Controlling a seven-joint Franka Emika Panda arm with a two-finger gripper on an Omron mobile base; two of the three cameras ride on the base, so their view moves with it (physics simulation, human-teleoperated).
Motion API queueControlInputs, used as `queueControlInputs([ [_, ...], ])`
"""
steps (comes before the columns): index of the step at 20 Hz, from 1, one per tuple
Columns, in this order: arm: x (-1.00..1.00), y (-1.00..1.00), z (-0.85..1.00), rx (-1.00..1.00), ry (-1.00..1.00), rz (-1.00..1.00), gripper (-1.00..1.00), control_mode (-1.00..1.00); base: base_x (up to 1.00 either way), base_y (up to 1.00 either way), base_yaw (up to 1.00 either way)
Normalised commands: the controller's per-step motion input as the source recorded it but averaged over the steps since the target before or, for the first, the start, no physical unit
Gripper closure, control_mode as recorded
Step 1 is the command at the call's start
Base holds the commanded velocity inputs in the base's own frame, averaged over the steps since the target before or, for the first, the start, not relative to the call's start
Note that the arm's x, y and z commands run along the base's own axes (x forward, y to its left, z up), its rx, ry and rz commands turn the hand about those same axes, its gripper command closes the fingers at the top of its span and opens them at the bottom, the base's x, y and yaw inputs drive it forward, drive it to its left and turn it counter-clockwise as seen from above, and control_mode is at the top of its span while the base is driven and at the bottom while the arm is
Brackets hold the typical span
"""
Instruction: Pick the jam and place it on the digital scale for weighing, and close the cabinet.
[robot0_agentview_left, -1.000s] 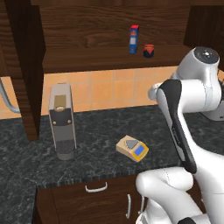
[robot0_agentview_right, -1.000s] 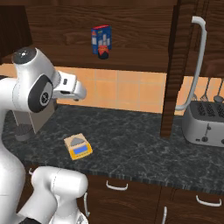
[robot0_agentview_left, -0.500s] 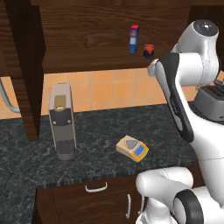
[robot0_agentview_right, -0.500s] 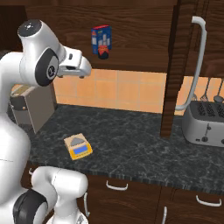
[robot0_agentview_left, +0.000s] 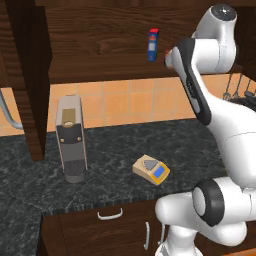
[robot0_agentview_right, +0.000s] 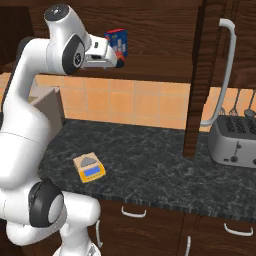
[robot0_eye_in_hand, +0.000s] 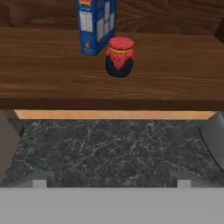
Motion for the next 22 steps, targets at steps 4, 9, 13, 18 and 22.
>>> queueControlInputs([
  [4, 0.64, -0.08, 0.0, 0.0, -0.07, 0.0, -1.0, -1.0, 0.0, 0.0, 0.0],
  [9, 0.63, -0.11, -0.02, 0.06, -0.16, 0.0, -1.0, -1.0, 0.0, 0.0, 0.0],
  [13, 0.5, -0.03, -0.1, 0.05, -0.13, 0.0, -1.0, -1.0, 0.0, 0.0, 0.0],
  [18, 0.55, 0.0, -0.06, 0.0, 0.0, 0.0, -1.0, -1.0, 0.0, 0.0, 0.0],
  [22, 0.61, 0.0, -0.07, 0.0, 0.08, 0.0, -1.0, -1.0, 0.0, 0.0, 0.0],
])
